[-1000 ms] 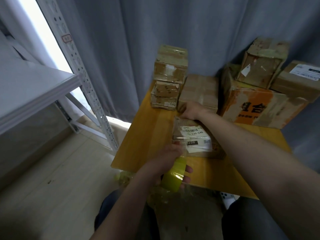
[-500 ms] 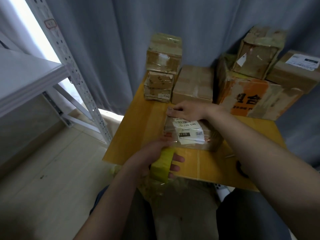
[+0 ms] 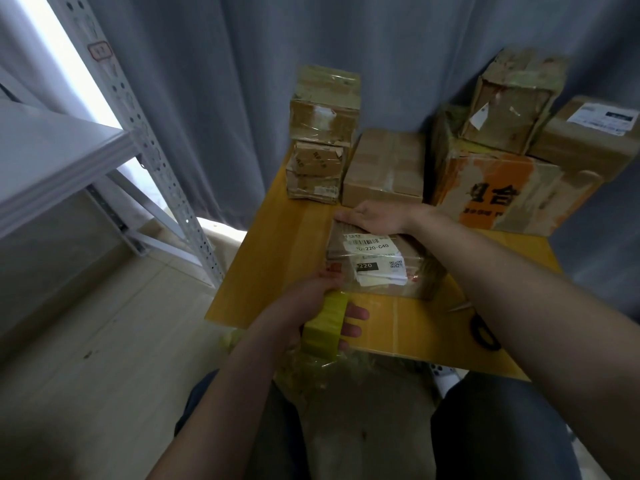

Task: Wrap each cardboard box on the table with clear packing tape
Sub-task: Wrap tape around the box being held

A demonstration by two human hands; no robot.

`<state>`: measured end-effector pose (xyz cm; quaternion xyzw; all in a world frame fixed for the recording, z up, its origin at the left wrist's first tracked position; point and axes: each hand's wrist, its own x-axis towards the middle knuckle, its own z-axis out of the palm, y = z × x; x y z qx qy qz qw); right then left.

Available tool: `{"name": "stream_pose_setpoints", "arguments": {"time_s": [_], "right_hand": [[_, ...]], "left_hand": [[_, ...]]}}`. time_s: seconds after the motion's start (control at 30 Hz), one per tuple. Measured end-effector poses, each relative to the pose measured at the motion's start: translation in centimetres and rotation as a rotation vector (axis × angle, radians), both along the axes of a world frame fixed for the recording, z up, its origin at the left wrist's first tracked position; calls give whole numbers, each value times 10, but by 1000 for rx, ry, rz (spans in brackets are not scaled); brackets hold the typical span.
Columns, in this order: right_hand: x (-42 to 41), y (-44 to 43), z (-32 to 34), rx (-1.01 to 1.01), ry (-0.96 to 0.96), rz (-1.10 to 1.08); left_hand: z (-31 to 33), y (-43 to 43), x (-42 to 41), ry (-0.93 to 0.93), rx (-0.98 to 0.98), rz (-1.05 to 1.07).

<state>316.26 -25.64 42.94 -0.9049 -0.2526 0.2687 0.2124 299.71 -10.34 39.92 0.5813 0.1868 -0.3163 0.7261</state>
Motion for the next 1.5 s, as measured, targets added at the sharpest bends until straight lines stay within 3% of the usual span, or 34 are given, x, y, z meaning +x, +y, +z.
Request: {"name": "stream_pose_setpoints", "arguments": {"time_s": [0.13, 0.23, 0.3, 0.37, 0.5, 0.57, 0.83, 0.93, 1.0, 1.07, 1.17, 1.3, 1.5], "right_hand": [[-2, 1, -4, 62, -123, -61], [-16, 0, -4, 177, -396, -88], [-29, 0, 1, 114, -582, -66], [-45, -2, 11, 24, -638, -52], [-77, 5, 19, -268, -603, 94], [-89, 3, 8, -323, -528, 127], [-85, -31, -7, 121, -411, 203], [-84, -36, -10, 218, -458, 254], [-91, -38, -11, 407, -496, 143], [-109, -39, -11, 636, -596, -137], [-141, -35, -6, 633, -573, -480], [-182, -37, -11, 437, -551, -486], [-181, -52, -23, 434, -666, -385]], "left_hand": [[0, -3, -1, -8, 2, 8], [0, -5, -3, -20, 9, 27], [-1, -6, -4, -21, 9, 41], [-3, -8, -5, -21, 11, 49], [-7, -9, -5, -35, 25, 57], [-7, -10, -6, -41, 25, 52], [-5, -10, -12, -65, -22, 56], [-1, -12, -17, -72, -26, 74], [-1, -15, -22, -71, -31, 91], [0, -18, -28, -70, -47, 103], [0, -26, -36, -99, -57, 133], [-3, -35, -43, -108, -12, 149], [-1, -44, -49, -128, -25, 140]]}}
